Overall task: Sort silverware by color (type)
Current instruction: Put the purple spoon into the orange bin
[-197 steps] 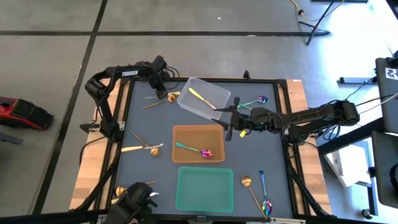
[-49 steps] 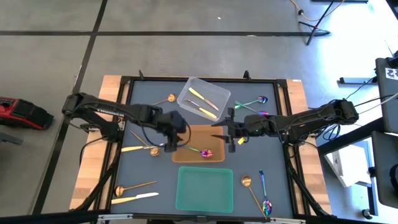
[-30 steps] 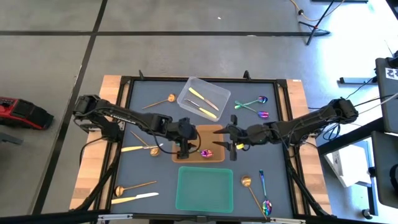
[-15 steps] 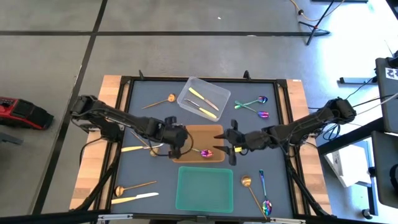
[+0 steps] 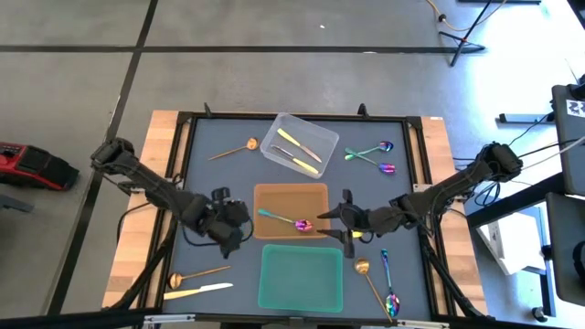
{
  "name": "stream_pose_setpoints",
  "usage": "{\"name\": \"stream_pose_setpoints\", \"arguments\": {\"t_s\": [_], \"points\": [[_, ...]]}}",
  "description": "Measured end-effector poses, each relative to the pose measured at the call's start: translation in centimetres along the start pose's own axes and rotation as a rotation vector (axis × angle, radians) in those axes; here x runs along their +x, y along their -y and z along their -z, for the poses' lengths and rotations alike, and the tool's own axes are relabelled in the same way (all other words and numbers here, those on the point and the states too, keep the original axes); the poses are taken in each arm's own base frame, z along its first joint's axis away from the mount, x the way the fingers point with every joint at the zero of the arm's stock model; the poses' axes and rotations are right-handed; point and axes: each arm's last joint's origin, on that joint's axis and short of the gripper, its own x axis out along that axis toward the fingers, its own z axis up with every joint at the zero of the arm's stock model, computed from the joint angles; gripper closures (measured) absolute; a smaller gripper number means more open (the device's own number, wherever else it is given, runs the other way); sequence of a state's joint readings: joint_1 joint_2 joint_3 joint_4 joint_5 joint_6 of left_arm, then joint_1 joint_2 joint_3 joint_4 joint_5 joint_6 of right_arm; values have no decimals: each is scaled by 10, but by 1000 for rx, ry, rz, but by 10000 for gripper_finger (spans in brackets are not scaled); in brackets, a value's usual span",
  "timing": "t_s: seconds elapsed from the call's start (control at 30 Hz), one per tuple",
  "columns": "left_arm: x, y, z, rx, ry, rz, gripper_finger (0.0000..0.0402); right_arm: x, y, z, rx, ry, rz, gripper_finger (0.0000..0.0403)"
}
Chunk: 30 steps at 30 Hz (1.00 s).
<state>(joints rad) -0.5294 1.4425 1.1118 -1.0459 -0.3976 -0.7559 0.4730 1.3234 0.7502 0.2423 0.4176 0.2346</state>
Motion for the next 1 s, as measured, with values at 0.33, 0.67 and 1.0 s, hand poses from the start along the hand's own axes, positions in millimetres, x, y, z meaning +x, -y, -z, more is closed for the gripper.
{"name": "stream_pose_setpoints", "arguments": {"t_s": [0.33, 0.67, 1.0], "points": [[-21, 35, 31, -36, 53, 108, 245, 2, -8, 11, 4, -85, -80, 224], [-49, 74, 60, 70, 375, 212, 245, -34, -8, 4, -21, -114, 80, 224], [-37, 85, 80, 56, 606, 198, 245, -34, 92, 34, 137, -525, 651, 224]]}}
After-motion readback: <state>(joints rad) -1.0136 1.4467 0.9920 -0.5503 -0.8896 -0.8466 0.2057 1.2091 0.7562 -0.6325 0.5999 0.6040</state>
